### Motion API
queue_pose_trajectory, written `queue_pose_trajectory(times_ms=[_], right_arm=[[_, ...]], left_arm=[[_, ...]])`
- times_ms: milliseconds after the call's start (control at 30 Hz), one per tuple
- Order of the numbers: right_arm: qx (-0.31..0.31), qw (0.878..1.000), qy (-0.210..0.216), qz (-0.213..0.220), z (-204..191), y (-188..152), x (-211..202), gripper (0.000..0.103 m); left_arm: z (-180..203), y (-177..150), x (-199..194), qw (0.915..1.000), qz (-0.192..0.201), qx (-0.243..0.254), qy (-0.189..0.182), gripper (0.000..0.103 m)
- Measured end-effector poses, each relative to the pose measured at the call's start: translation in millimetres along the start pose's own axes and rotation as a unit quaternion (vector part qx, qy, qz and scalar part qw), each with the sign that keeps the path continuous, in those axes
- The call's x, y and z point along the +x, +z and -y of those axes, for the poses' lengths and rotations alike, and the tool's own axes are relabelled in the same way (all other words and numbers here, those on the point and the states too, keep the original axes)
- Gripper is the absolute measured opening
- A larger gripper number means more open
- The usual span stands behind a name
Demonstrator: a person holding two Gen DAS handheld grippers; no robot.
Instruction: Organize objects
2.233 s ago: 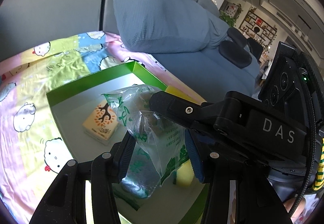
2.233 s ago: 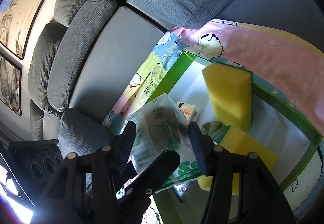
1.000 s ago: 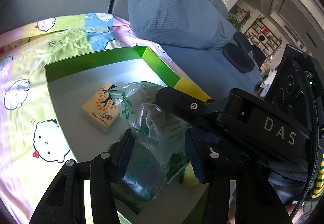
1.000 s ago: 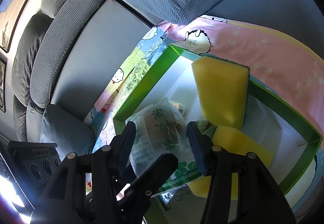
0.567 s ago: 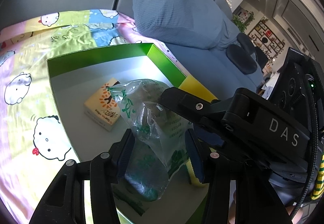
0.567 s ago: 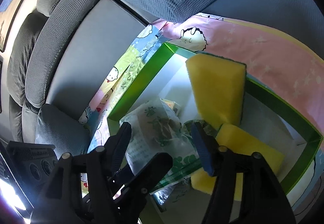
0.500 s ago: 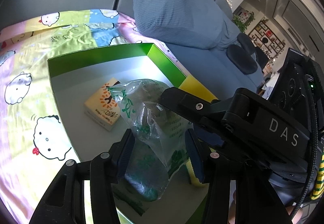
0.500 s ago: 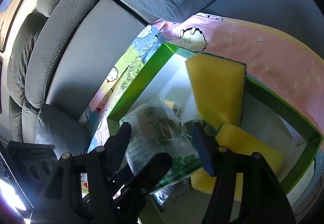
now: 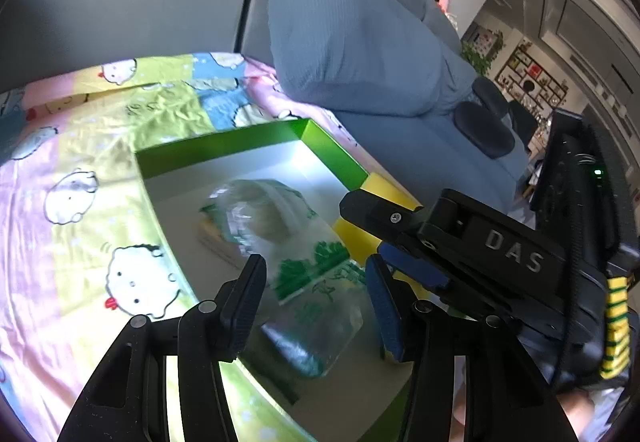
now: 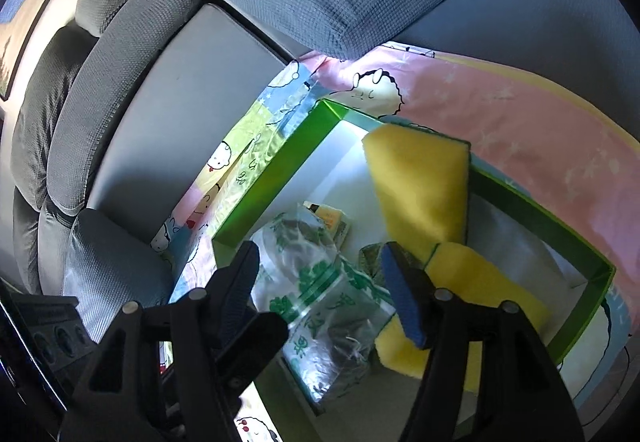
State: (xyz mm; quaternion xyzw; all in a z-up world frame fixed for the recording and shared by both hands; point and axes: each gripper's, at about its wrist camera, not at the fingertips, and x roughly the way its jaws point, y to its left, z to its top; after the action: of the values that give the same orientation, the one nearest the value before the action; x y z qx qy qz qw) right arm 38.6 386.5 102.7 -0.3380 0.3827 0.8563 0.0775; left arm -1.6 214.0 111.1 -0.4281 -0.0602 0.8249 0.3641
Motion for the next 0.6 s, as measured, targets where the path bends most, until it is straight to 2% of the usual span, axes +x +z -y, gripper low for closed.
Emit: queue_pose_trajectory(times_ms=[100, 267, 367, 533, 600], right_arm=[[-0.007, 1.0, 0.005, 0.004, -6.5, -1.9, -3.5, 0.064], [-0.026, 1.0, 0.006, 0.01, -19.2, -6.7, -9.6, 0.066], [-0.036, 0.999, 0.008, 0.015, -28.3, -10.3, -13.1, 0.068], [-0.061, 0.998, 0.0, 0.023, -44.5, -17.3, -20.0, 0.073], [-0.068, 0.997, 0.0, 0.03, -49.4, -20.1, -24.5, 0.076]], left_arm=[[-1.6, -1.8, -13.4, 0.9999, 0.01, 0.0, 0.006, 0.055], [-3.4, -8.1, -37.4, 0.9986, 0.03, 0.021, 0.037, 0.057], [-10.3, -15.8, -49.6, 0.9983, 0.046, 0.014, 0.033, 0.065], [-15.6, -19.6, -64.1, 0.9964, 0.068, 0.022, 0.047, 0.066], [-16.4, -20.4, -70.6, 0.9962, 0.076, 0.022, 0.038, 0.07]])
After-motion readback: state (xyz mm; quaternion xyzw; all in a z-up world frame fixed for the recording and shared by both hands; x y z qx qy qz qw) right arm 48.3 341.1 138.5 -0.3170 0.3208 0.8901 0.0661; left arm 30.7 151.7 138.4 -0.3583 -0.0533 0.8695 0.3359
